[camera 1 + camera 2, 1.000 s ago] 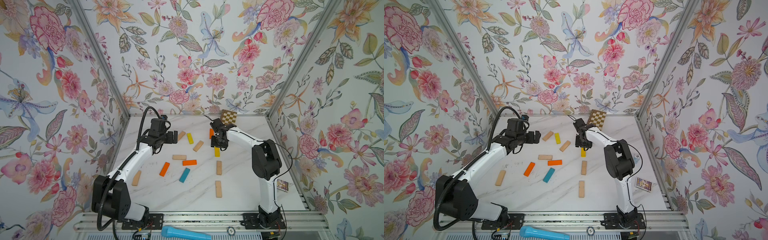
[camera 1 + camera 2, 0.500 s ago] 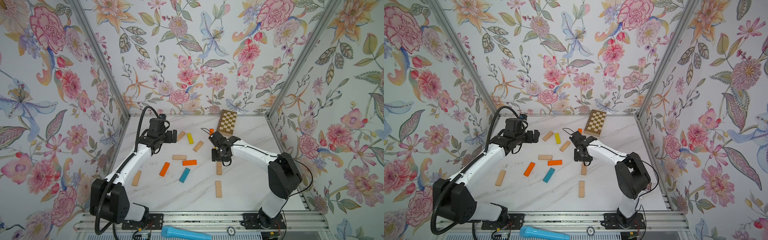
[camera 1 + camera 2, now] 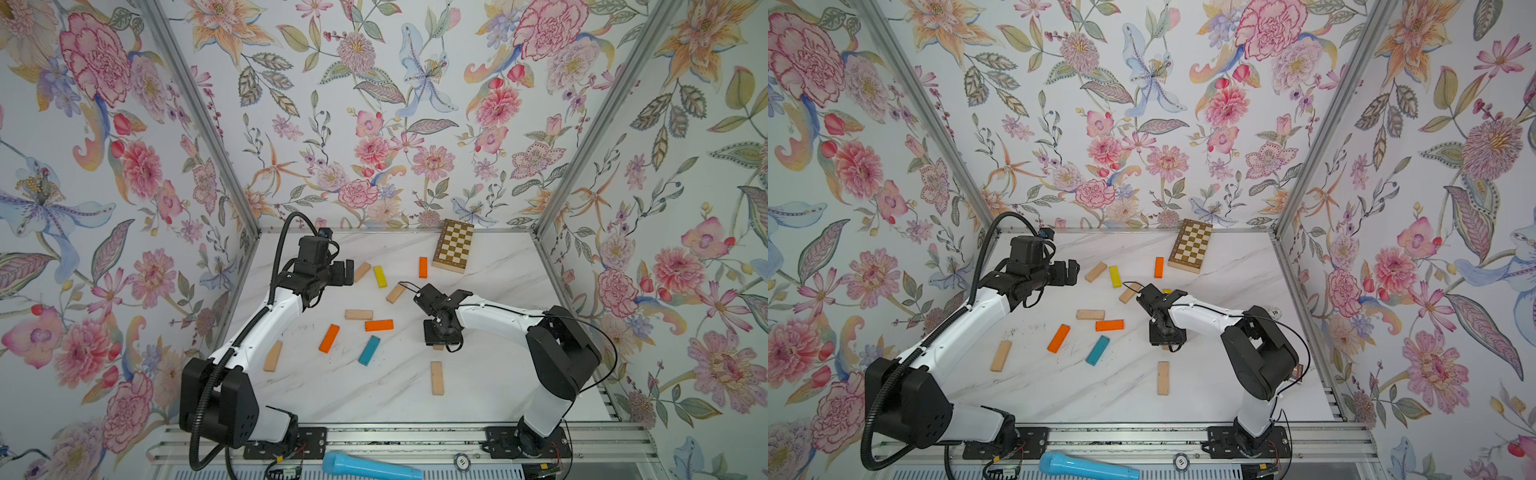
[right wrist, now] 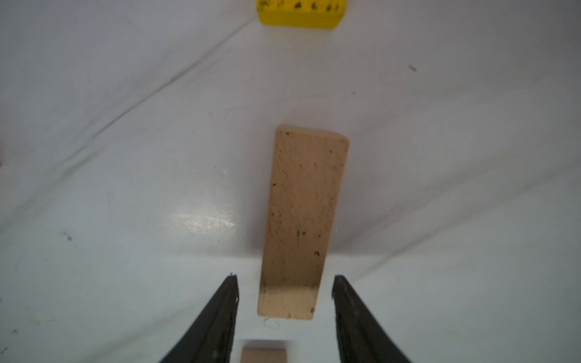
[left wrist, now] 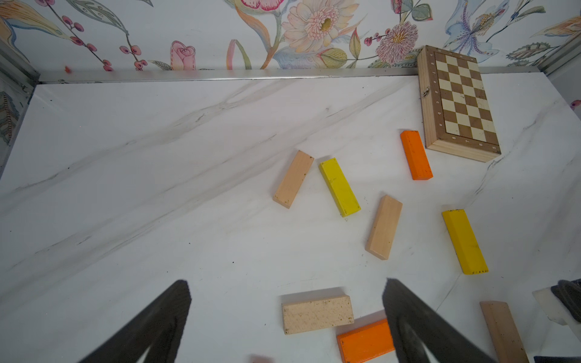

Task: Assemble the number 6 with building blocks
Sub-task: Pick up the building block from the center of the board.

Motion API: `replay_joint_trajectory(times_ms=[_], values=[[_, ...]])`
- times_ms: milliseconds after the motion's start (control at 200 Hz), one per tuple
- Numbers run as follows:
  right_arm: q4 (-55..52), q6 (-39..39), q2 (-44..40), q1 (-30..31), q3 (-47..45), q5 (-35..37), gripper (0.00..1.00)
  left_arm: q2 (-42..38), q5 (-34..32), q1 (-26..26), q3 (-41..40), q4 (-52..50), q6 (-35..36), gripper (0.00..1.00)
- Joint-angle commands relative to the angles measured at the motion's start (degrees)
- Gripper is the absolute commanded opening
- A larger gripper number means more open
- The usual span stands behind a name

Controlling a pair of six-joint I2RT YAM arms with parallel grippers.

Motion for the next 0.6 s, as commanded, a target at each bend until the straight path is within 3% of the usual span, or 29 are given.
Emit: replay_joint_trajectory(times_ms=[0, 130, 325, 555, 590], values=[[1.64, -0.63, 1.82, -1.15, -0.68, -0.71, 0.49, -1.43, 0.45, -0.41, -0.01, -0.21, -0.33, 0.99], [2.97, -0.89, 2.48, -2.47, -1.17, -1.36, 0.46, -1.30, 0.41, -0.40, -0.05, -0.21, -0.26, 0.99], [4.37, -0.65, 1.38, -4.28, -3.09, -2.15, 0.30, -1.25, 0.52, -0.41, -0.05, -0.03, -0.22, 0.99], [4.73, 0.31, -4.18, -10.37, -6.42, -1.81, 0.28, -1.31, 0.56, -0.41, -0.14, -0.03, -0.24, 0.99], [4.72, 0.60, -5.26, -13.42, -6.77, -1.46, 0.28, -1.31, 0.71, -0.40, -0.14, -0.08, -0.30, 0.99]])
